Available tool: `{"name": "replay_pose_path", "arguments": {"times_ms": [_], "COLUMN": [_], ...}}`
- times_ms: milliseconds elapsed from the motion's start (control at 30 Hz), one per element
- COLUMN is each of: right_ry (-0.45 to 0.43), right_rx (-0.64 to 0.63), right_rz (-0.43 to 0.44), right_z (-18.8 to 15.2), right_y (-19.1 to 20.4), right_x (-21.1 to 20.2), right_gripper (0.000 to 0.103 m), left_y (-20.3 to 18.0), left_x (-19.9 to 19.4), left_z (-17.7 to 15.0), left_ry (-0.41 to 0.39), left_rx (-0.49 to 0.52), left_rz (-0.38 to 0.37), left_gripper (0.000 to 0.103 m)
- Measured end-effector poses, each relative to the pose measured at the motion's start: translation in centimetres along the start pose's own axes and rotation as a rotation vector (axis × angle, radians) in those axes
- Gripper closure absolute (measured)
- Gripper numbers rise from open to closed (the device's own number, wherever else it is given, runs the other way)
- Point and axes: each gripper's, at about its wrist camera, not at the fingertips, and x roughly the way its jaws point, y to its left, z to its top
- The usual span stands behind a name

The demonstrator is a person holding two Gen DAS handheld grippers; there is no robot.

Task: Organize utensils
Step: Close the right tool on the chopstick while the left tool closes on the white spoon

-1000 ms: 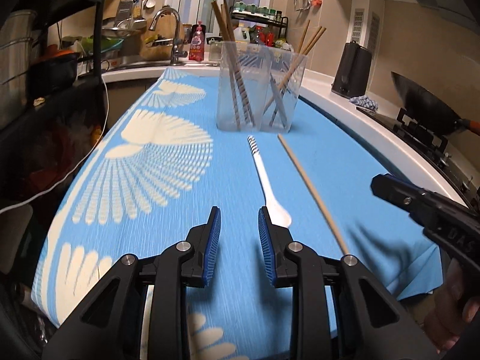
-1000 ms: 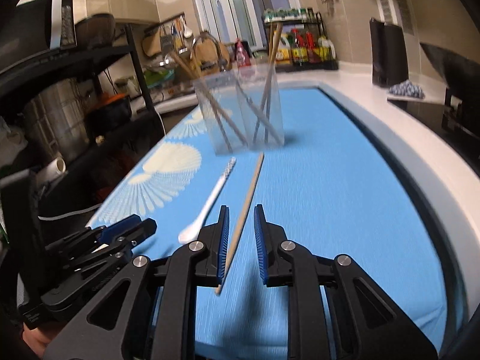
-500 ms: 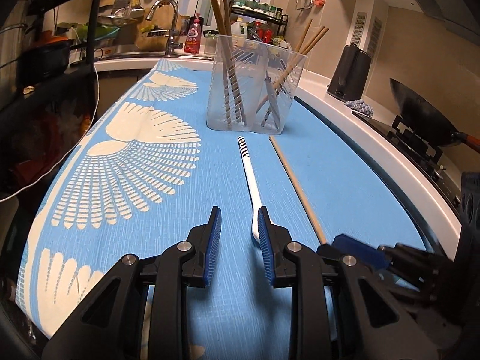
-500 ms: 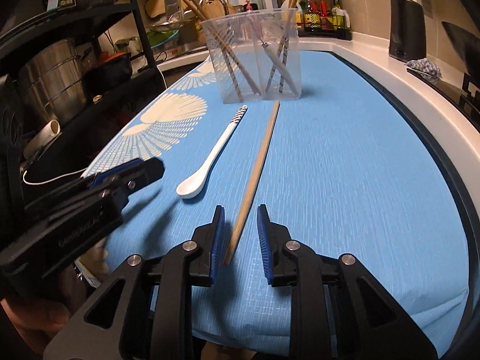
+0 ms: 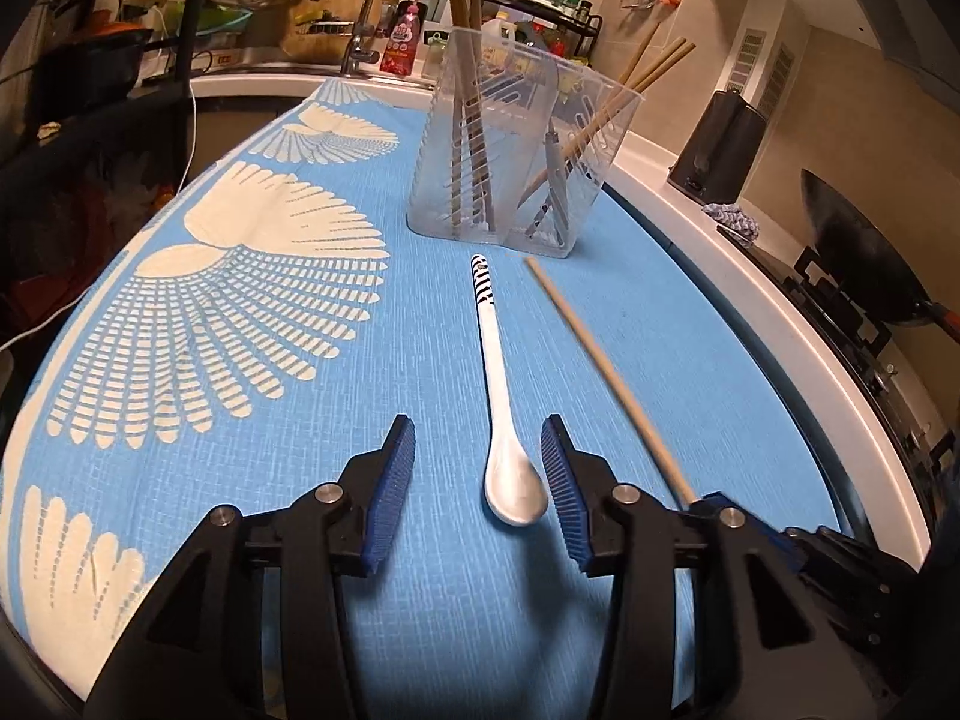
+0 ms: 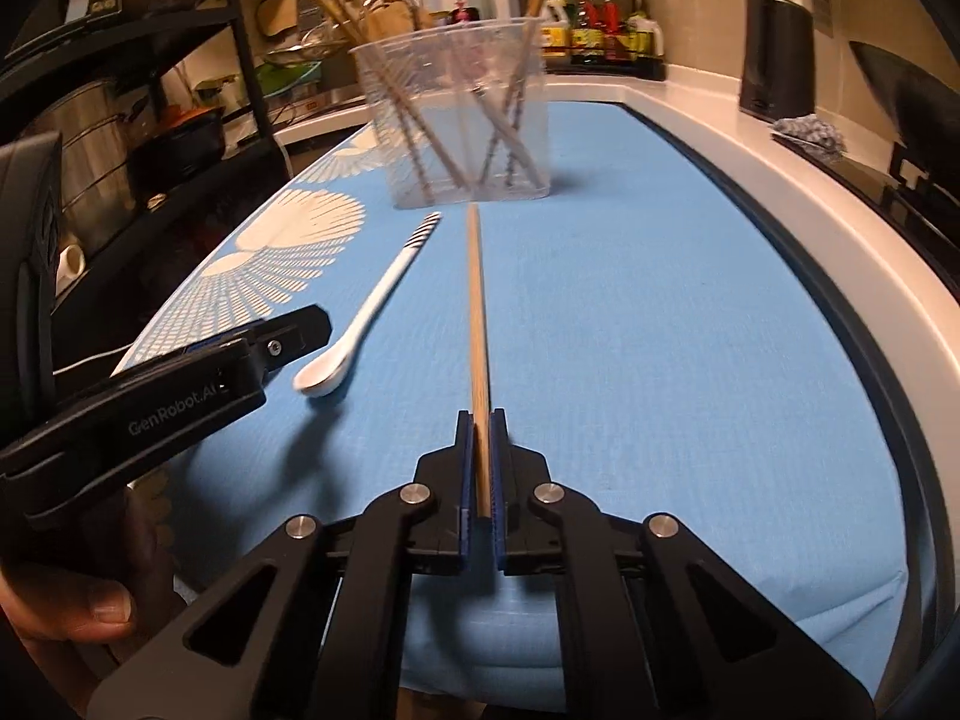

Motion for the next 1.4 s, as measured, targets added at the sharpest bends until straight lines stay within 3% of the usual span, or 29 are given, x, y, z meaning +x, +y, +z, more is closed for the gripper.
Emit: {"name": "replay_pose_path", "arguments": {"times_ms": [300,433,833,933,1033,1200,1400], "right_ry": [0.012,0.018,-0.002,-0.012,-0.02,-0.031,-0.031], "right_rx": [0.057,0.063,0.048,0.049,0.047,0.043,0.041], "right_rz": [-0.044,-0.033,0.002,0.014,0.018,0.022,0.022], "right_z": [-0.1,-0.3,-0.7,-0.9,-1.1,-1.4,-1.4], "right_y": [-2.2,-2.5,-2.4,-2.5,-2.6,-2.5,-2.4], "right_x": [0.3,0.6,0.5,0.4,0.2,0.0,0.0], "right_gripper": [0.098,0.096,0.093,0.092,0.091,0.089,0.089], "left_y": [-2.1,-2.1,0.4,1.2,2.6,3.7,3.5], "left_x": [0.5,0.1,-2.2,-2.7,-3.6,-4.5,-2.9], "left_z": [-1.4,-1.8,-3.0,-3.0,-2.9,-2.7,-2.6], "left_ry": [0.0,-0.023,-0.072,-0.078,-0.106,-0.157,-0.094], "left_rx": [0.103,0.142,0.183,0.146,0.064,-0.037,-0.062], "left_rz": [0.066,0.1,0.157,0.117,0.06,-0.022,0.031], "left_gripper": [0.063,0.081,0.081,0.079,0.07,0.07,0.077]}}
